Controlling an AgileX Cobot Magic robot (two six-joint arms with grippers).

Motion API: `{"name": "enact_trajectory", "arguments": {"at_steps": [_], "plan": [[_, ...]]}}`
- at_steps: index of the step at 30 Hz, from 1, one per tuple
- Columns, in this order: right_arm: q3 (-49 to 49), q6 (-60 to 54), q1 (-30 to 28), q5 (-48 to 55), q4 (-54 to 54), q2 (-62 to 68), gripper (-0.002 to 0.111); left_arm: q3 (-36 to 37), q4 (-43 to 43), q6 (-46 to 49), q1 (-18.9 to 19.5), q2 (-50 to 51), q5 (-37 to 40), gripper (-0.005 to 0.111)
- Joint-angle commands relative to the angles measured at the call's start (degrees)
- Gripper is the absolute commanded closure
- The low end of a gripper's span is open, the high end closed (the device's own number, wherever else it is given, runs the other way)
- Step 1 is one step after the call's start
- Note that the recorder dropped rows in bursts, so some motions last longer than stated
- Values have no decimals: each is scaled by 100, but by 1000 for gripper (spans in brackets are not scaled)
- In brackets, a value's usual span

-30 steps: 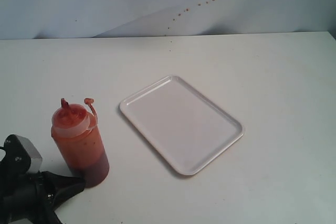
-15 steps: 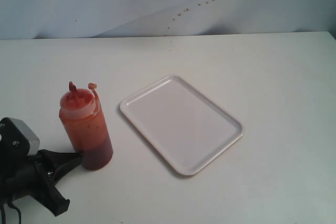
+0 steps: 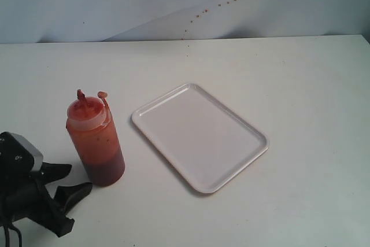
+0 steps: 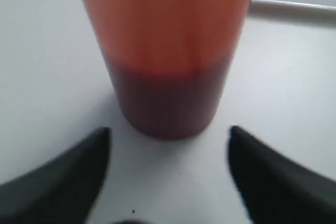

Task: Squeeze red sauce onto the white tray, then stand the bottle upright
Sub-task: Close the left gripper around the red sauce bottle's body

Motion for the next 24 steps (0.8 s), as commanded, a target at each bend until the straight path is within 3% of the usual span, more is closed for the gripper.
{"name": "enact_trajectory", "arguments": {"at_steps": [1,6,16,24], "plan": [[19,9,28,-16,-57,-26,108,-43,-262,-556,4,-6,-405,3],[19,9,28,-16,-57,-26,108,-43,-8,-608,4,-6,-901,3],[19,9,28,-16,-57,-26,108,-206,82,-623,4,25,-783,3],[19,9,28,-16,-57,-26,108,-625,252,-354,4,971,-1031,3]]}}
